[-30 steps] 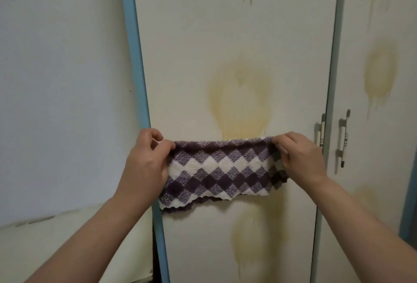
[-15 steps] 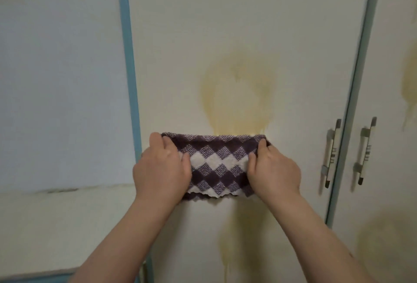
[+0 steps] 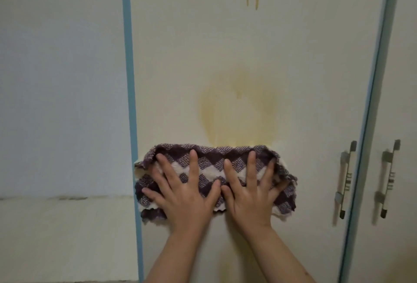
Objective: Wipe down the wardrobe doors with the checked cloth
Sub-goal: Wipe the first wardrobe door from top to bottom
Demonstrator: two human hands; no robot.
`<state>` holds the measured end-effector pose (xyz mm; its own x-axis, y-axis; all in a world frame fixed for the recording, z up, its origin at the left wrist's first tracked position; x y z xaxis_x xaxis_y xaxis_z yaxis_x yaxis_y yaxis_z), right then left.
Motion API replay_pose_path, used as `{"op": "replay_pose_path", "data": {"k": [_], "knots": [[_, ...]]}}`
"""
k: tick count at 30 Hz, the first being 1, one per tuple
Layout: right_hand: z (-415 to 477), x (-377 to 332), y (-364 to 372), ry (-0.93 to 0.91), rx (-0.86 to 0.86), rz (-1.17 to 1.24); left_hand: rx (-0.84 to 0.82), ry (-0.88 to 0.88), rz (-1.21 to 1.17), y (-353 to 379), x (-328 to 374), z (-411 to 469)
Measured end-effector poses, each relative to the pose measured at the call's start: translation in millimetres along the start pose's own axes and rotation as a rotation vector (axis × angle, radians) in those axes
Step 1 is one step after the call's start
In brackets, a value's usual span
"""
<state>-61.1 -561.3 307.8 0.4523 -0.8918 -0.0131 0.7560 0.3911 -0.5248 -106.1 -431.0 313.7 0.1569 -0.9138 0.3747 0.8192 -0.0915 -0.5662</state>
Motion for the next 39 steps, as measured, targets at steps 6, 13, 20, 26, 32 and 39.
{"op": "replay_pose_path", "data": {"k": [6,13,20,26,32,39], "knots": [[35.5,6.0,-13.8,0.006,0.162,-0.055,0.119,-0.016,0.030,-10.3,13.3,35.7],[119.8,7.0,-69.4,0.012,0.237,-0.046,0.268,0.034,0.020,-67.7,53.2,105.9],[213.7,7.2,-121.6,0.019,0.271,-0.029,0.336,0.056,0.035,-122.9,89.0,192.0],[314.2,8.0,-175.3,-0.012,0.263,0.010,0.388,0.082,0.030,-186.0,127.1,279.0],[393.3,2.3,-224.5,-0.054,0.278,-0.022,0.462,0.089,0.070,-243.2,153.9,347.3],[493.3,-6.7,-287.3,-0.041,0.257,-0.039,0.435,0.097,0.087,-315.4,189.8,422.3]]}}
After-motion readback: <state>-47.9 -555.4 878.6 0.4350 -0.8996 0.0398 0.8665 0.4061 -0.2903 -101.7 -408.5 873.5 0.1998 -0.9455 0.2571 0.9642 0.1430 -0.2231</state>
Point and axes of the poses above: each hand's wrist, its own z-axis towards the middle knuckle, its own y-axis out of the palm, x = y × z, the point moved 7 cm from there along z, towards the middle knuckle, and after that the axes turned 7 degrees about -x, right-handed, at the moved point
